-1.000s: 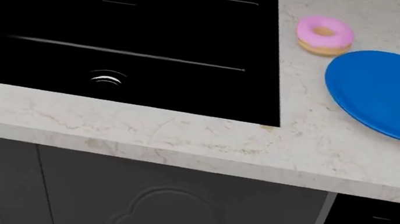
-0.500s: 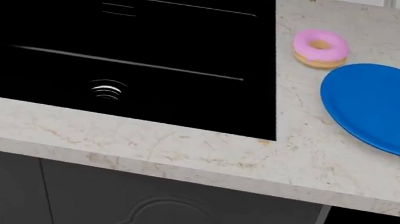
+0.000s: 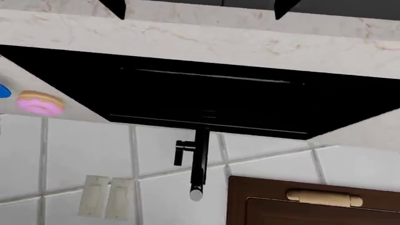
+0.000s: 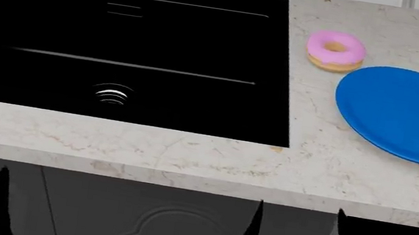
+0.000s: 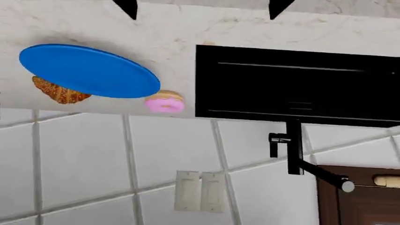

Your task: Place the pastries on the plates.

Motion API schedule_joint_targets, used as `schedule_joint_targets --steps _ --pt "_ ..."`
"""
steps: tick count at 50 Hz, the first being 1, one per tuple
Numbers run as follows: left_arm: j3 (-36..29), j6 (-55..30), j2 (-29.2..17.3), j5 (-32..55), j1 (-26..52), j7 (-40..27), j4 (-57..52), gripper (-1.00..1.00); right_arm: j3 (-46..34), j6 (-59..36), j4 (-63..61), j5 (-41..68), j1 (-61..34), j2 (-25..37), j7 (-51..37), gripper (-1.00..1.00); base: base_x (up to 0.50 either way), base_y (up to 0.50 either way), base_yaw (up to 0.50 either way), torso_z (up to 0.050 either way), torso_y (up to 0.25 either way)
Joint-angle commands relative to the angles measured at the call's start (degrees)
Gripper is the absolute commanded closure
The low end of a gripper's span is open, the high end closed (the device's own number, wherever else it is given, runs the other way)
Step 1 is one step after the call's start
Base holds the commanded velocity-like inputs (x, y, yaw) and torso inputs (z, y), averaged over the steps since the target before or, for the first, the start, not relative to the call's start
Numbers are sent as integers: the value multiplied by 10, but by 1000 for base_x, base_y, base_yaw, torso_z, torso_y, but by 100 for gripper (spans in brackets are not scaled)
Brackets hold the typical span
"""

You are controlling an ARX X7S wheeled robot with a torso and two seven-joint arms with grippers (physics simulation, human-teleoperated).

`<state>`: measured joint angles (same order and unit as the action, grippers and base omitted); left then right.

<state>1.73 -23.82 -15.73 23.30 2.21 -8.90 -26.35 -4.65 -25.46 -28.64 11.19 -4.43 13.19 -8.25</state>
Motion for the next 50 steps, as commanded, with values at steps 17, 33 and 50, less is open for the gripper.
schedule_joint_targets --steps 17,33,50 --pt "138 -290 -126 198 78 -103 -261 -100 89 -322 -305 129 -87 85 -1 -100 0 -196 0 0 0" --pt "134 -302 -142 204 86 -111 -259 -100 96 -328 -302 176 -83 86 -39 -100 0 -500 0 0 0" --pt "119 -279 -137 184 70 -112 -249 -100 95 -321 -299 194 -78 102 -51 -100 0 -500 0 0 0"
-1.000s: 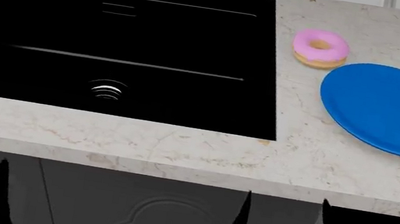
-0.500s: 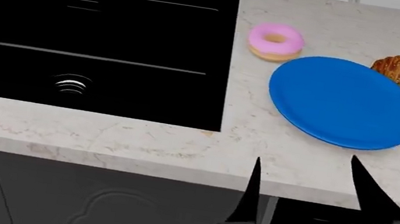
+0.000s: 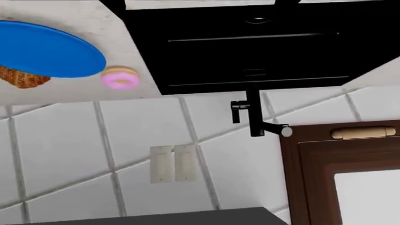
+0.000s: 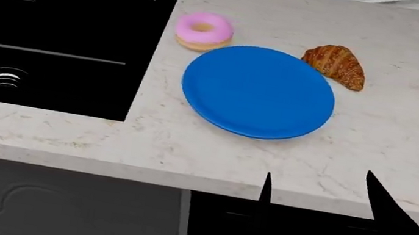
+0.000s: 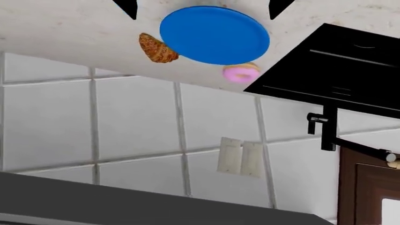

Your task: Place the pastries on the plates.

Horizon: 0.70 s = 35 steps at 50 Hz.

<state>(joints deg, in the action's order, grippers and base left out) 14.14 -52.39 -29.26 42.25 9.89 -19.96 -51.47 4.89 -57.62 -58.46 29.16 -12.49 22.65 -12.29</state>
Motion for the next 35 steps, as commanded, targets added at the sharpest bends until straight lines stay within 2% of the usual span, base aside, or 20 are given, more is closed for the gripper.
schedule_joint_targets --steps 1,22,26,30,32,35 --pt "-4 6 -2 -4 -7 -1 2 -100 0 1 -1 16 3 8 -12 -100 0 -500 0 0 0" --pt "-16 9 -2 -4 -1 -8 8 -100 0 -8 -1 45 -13 25 -40 -100 0 -476 0 0 0" --pt "-2 -12 -11 18 17 -19 4 -100 36 -116 -5 110 -79 24 -67 -100 0 0 0 0 0" --pt "30 -54 -26 64 50 -41 -5 -100 120 -261 2 220 -186 5 -95 -100 0 0 0 0 0" --pt "46 -72 -37 86 76 -55 -14 -100 146 -291 -3 260 -224 5 -98 -100 385 0 0 0 0" --pt "62 -99 -55 120 121 -75 -21 -100 141 -319 -1 296 -277 23 -126 -100 500 0 0 0 0"
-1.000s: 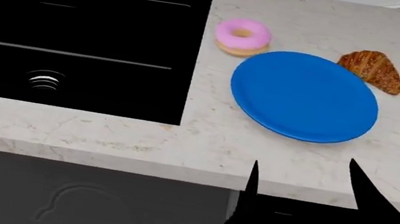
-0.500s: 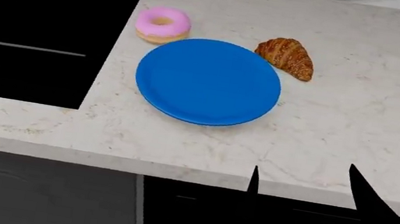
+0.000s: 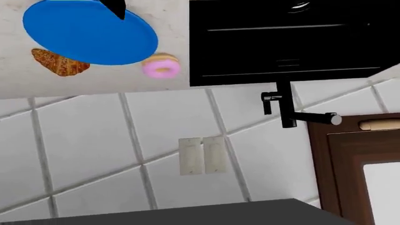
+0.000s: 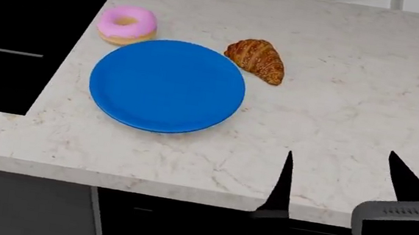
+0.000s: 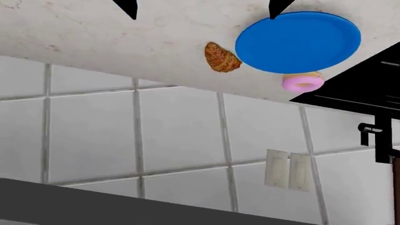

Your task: Place the pastries on the plates.

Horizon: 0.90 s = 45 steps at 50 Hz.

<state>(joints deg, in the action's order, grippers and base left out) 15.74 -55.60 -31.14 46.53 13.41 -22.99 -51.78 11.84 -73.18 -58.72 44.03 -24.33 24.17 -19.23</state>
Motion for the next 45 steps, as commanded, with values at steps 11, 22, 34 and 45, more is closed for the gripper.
schedule_joint_targets --steps 11,22,34,45 --pt "26 -84 -53 83 125 -62 -17 -100 79 -148 52 333 -214 65 -204 -100 500 0 0 0 0" --pt "11 -71 -55 72 116 -56 -10 -100 62 -126 60 349 -210 77 -228 -100 500 0 0 0 0" --pt "-6 -60 -51 63 111 -52 -4 -100 50 -107 63 351 -199 87 -232 -100 500 0 0 0 1" --pt "-8 -57 -52 66 100 -54 -5 -100 50 -95 63 366 -189 99 -244 -100 500 0 0 0 1"
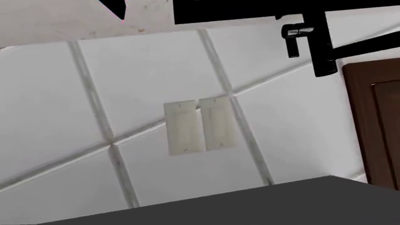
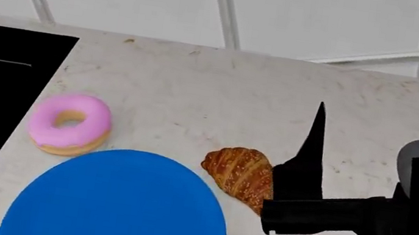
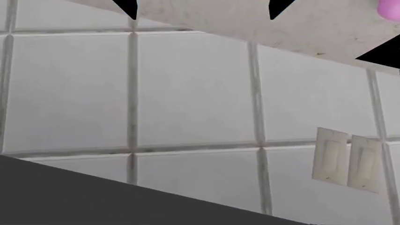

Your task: Place the pastries on the plates.

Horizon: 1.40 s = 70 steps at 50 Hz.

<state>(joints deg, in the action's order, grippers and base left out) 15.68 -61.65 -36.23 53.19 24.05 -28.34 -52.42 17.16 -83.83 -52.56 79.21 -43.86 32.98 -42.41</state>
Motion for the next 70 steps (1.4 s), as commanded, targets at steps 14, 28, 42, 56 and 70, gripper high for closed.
schedule_joint_targets --steps 14,28,42,56,70 --pt "-56 -165 2 142 258 -79 183 -100 -53 33 -14 -61 23 9 -4 -100 189 0 0 0 1" --pt "-371 -271 -27 435 547 -205 632 -100 -98 102 -19 -159 94 12 44 -100 0 0 0 0 0" --pt "-437 -250 -44 455 555 -217 670 -100 -79 105 -35 -118 122 16 19 -100 0 0 0 0 0" --pt "-520 -208 -1 313 620 -79 747 -100 -66 120 -37 -102 148 26 9 -100 0 0 0 0 0" --pt "-582 -155 36 231 630 2 826 -100 -50 127 -40 -72 162 41 -10 -100 0 0 0 0 0"
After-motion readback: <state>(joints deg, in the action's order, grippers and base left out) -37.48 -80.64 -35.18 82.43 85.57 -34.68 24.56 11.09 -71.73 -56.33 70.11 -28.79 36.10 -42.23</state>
